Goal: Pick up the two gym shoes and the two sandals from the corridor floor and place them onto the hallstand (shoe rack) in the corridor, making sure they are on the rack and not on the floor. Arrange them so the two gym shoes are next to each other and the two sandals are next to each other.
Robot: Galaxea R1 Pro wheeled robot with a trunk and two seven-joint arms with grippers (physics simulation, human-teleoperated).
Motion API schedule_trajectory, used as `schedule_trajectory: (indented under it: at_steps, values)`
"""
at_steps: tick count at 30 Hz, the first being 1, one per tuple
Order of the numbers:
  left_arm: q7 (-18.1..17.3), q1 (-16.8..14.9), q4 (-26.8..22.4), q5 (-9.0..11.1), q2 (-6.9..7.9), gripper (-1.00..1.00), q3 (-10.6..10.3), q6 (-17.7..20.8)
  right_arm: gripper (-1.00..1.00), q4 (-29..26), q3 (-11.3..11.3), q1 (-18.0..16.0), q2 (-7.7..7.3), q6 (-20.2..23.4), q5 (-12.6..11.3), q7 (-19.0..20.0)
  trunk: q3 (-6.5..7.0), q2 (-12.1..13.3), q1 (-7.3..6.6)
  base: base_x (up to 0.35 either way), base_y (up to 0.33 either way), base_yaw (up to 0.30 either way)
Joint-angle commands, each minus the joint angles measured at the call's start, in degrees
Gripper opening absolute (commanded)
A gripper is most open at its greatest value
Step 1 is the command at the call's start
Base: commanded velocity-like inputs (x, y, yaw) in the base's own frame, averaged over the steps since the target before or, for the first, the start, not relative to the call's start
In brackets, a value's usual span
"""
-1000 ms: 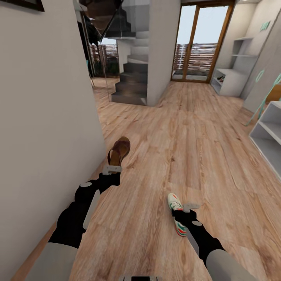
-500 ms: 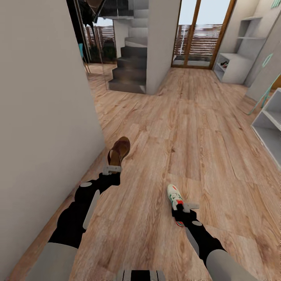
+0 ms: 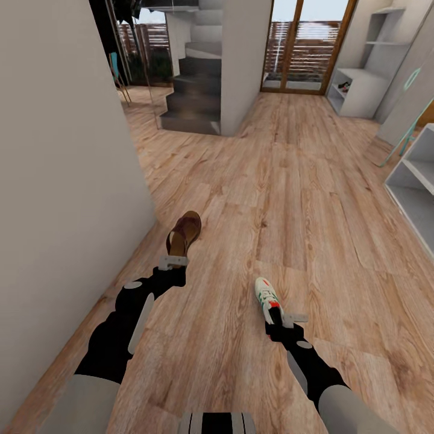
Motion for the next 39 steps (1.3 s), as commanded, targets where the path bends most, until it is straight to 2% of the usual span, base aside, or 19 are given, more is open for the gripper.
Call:
schedule_trajectory:
  at_steps: [1,23,39]
  values:
    - [-0.22,-0.02,-0.06,-0.02,-0.01,-1.00,0.05,0.34,1.00,-0.06,-0.32,-0.01,0.06,0.08,0.43,-0.02,-0.04,-0.02,-0.01,0.000,0.000,-0.003]
    - [-0.22,-0.02,-0.06,-0.09,-0.01,-1.00,-0.01,0.25,1.00,-0.18,-0.35,-0.03,0.06,0.08,0.43,-0.04,-6.70,-0.31,0.56,0.000,0.000,0.000]
    - [-0.22,-0.02,-0.06,-0.09,-0.01,-1.00,-0.01,0.09,1.00,-0.18,-0.35,-0.03,0.06,0.08,0.43,-0.04,-7.13,-0.31,0.56,0.011,0.000,0.000]
